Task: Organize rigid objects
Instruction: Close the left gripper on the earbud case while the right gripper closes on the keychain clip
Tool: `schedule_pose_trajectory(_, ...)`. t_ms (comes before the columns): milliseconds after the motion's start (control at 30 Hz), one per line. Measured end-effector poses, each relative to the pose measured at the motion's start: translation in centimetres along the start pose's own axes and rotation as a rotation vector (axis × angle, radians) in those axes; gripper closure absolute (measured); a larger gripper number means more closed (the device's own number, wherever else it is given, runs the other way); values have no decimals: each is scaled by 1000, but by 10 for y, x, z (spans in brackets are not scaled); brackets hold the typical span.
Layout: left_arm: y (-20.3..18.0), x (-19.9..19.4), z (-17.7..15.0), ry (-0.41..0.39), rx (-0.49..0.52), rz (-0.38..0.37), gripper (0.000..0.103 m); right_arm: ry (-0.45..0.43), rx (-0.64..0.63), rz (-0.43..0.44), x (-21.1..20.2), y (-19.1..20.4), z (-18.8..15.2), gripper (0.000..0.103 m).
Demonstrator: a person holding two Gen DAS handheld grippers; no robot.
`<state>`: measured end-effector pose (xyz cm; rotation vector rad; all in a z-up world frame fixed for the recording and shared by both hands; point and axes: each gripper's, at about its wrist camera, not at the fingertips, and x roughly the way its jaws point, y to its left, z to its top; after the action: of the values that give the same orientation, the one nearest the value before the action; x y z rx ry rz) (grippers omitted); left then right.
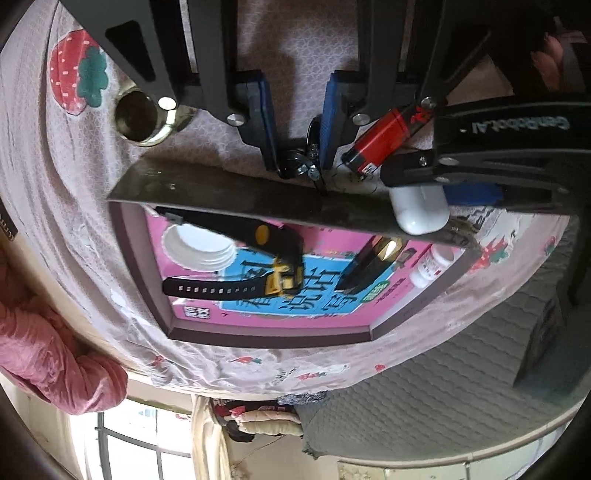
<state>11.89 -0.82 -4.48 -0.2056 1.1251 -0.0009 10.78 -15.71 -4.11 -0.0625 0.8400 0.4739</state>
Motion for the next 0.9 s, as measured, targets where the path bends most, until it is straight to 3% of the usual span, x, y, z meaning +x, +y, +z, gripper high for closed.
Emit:
schedule_pose_trajectory(200,-2,4,5,-7,-28,15,45,-7,25,3,-3,-6,0,81)
schedule_pose_trajectory(300,0,7,7,3,-60,-20,57,-2,31,14,-4,-7,-1,81)
schedule_pose_trajectory(900,6,-23,-2,-68,-28,-46,57,-64,52,39,-27,-5,3,81)
